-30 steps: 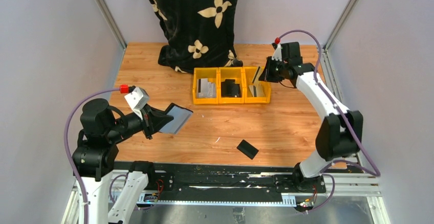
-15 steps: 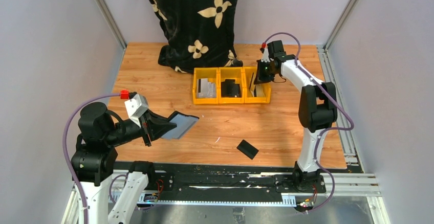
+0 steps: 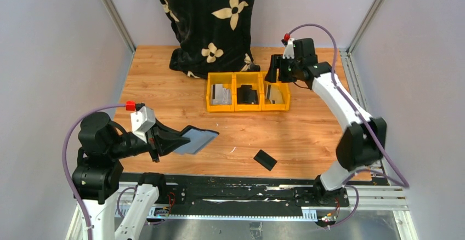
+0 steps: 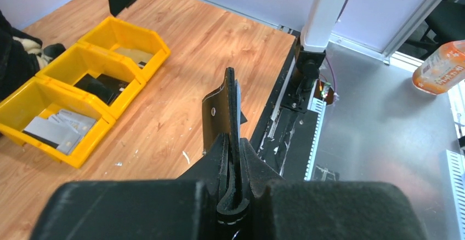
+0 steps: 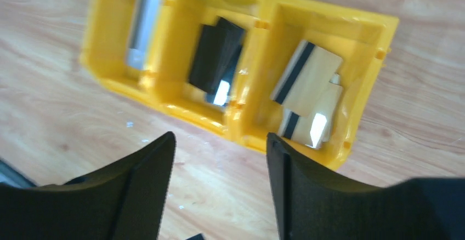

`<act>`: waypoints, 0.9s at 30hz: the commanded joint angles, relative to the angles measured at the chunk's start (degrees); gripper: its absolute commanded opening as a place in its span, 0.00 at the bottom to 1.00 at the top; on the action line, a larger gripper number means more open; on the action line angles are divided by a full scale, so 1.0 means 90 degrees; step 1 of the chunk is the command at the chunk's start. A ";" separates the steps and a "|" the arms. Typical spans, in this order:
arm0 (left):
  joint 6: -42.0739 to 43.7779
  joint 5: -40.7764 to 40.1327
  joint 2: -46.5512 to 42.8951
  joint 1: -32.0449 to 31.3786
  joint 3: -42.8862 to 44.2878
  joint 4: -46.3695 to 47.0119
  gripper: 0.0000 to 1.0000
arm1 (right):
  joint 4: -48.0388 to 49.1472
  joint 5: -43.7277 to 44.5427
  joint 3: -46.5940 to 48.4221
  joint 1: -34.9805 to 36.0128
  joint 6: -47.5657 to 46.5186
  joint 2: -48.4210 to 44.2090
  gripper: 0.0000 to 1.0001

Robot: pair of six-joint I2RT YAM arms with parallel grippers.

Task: Take the credit cards out of the card holder
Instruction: Place the credit card in the storage box, then place the card holder at the center of the board.

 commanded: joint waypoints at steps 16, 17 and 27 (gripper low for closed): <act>0.0765 0.0301 0.0044 0.0007 -0.0790 0.0079 0.00 | 0.3715 -0.3266 -0.2442 0.3399 0.0974 -0.2975 0.83; 0.0750 0.0335 0.0164 0.0007 -0.0932 0.0077 0.00 | 0.3842 -0.3218 -0.2564 0.3404 0.1072 -0.2980 0.83; 0.0674 -0.0632 0.2517 -0.1004 -0.1229 0.0067 0.00 | 0.2893 -0.1515 -0.3175 0.3108 0.1052 -0.3342 0.84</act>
